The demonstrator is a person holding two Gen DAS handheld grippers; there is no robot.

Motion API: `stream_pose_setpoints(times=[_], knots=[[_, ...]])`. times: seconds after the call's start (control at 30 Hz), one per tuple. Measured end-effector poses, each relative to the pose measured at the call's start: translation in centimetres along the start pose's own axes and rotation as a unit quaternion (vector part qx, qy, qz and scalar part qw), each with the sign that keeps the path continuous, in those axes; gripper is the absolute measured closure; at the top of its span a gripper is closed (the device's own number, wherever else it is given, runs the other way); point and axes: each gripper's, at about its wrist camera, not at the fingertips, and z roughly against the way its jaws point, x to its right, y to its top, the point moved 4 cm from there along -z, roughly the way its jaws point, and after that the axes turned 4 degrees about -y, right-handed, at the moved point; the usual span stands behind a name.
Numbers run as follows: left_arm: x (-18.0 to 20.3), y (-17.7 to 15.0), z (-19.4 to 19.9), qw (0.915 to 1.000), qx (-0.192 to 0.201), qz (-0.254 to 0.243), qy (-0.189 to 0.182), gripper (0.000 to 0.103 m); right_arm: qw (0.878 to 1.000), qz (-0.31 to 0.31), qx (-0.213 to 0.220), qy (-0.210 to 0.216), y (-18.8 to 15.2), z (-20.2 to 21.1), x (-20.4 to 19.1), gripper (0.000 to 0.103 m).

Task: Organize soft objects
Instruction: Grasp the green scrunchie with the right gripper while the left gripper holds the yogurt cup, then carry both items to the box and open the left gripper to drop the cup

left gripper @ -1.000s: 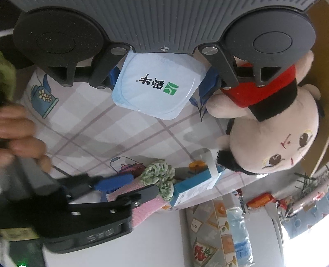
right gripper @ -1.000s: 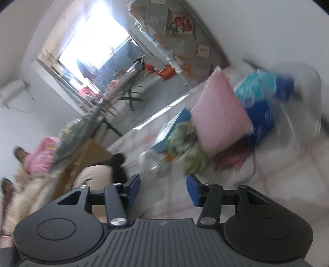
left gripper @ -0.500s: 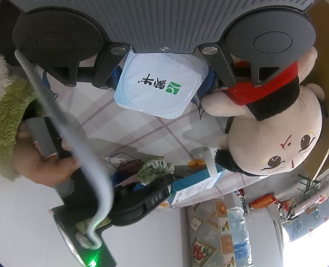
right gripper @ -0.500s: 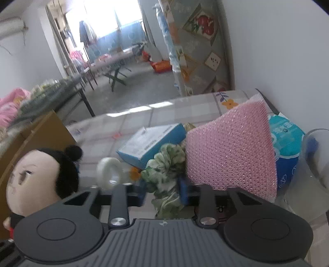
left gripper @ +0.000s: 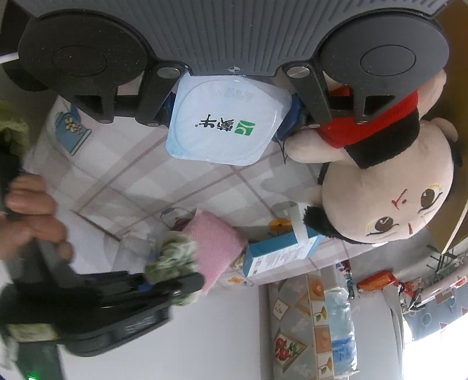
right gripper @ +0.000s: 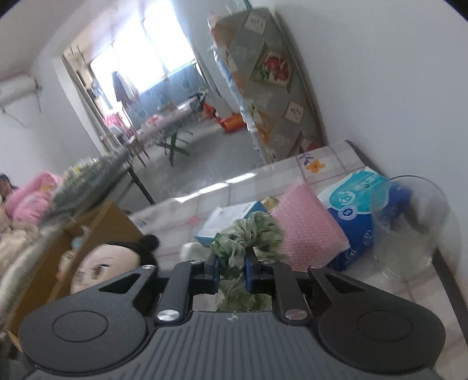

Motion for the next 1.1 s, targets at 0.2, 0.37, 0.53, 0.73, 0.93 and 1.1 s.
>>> stream_pose_setpoints(times=[0.2, 0.37, 0.53, 0.73, 0.93, 1.1], knots=[[0.0, 0.0, 2.2, 0.9993, 0.031, 0.008, -0.018, 0.038, 0.999, -0.026, 0.021, 0.033, -0.2, 4.9, -0.9, 0.091], [0.1, 0.3, 4.5, 0.9980, 0.058, 0.007, -0.023, 0.038, 0.997, -0.035, 0.029, 0.056, -1.0, 7.8, -2.3, 0.091], [0.1, 0.1, 7.8, 0.9958, 0.088, 0.010, -0.025, 0.038, 0.995, -0.031, 0.042, 0.084, -1.4, 10.6, -4.6, 0.091], [-1.1, -0.1, 13.1, 0.9916, 0.124, 0.016, -0.034, 0.038, 0.990, -0.012, 0.053, 0.133, -1.6, 13.8, -9.0, 0.091], [-3.6, -0.6, 18.6, 0.9872, 0.152, 0.034, -0.035, 0.038, 0.981, 0.022, 0.059, 0.184, -1.4, 15.3, -15.5, 0.091], [-8.2, -0.6, 22.3, 0.9822, 0.169, 0.078, -0.025, 0.040, 0.971, 0.047, 0.043, 0.232, -0.8, 14.1, -21.7, 0.091]])
